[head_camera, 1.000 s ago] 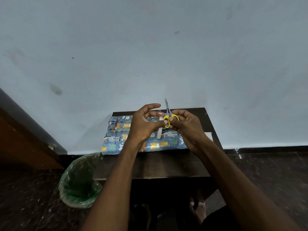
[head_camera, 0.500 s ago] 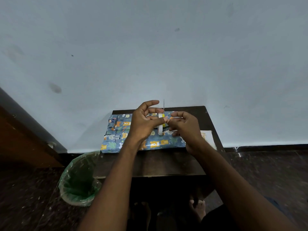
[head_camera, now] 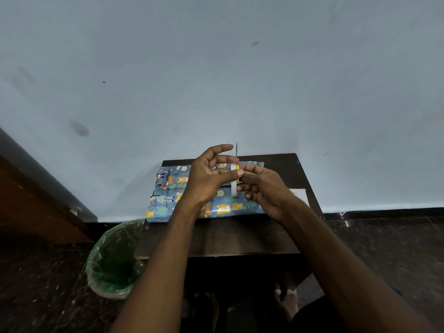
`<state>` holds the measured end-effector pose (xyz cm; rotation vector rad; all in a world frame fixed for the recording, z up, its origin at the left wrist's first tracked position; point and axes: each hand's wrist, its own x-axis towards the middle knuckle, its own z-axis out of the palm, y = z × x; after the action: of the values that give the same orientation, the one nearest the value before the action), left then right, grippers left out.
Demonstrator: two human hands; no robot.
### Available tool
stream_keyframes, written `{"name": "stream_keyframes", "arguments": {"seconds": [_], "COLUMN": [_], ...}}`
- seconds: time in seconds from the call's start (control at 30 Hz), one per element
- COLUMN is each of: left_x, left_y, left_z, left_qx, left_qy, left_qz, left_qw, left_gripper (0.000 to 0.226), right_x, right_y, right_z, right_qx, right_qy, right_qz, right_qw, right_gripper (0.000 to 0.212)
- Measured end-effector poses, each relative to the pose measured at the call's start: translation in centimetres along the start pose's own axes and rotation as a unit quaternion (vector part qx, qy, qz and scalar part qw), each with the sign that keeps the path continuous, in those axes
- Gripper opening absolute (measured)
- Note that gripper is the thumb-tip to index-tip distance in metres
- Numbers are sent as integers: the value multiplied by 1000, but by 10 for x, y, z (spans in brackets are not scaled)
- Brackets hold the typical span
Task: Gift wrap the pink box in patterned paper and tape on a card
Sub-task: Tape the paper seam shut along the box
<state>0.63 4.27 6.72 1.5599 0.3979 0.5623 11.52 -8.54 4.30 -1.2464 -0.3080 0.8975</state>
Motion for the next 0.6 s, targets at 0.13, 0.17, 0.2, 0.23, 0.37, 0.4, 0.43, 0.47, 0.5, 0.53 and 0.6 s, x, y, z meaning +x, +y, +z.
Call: {"name": "stream_keyframes", "arguments": {"seconds": [0.13,0.17,0.2,0.23,0.37,0.4,0.43,0.47,0.5,0.53,0.6], "left_x": [1,1,0,0,-1,0,0,-1,-1,-1,-1], "left_y": [0,1,1,1,2,3,3,3,4,4,4], "left_z": [-4,-4,-4,-3,-6,-7,-9,-10,-11,-12,-12], "left_qx": [12,20,27,31,45,52,59,64,67,67,68], "left_qy": [1,4,7,11,14,16,18,20,21,22,22], "left_qz": [10,16,21,23,14,15,18,22,25,27,28], "left_qw": [1000,1000,999,999,999,998,998,997,997,997,997], "left_gripper": [64,62,59,53,41,42,43,43,42,42,42], "right_x": [0,1,1,2,6,6,5,5,4,3,3], "right_y": [-3,-4,-5,-6,-11,-13,-15,-17,-19,-20,-19], "right_z": [0,0,-1,-2,-14,-16,-18,-19,-19,-19,-21], "right_qx": [-8,-14,-31,-61,-173,-181,-180,-176,-174,-178,-196], "right_qy": [-27,-21,-8,9,56,46,28,10,-5,-14,-23], "right_qz": [-3,-9,-21,-39,-127,-138,-145,-146,-147,-152,-162], "right_qw": [1000,1000,999,997,975,973,972,974,974,972,967], "right_gripper": [26,25,23,21,26,29,31,32,31,30,29]}}
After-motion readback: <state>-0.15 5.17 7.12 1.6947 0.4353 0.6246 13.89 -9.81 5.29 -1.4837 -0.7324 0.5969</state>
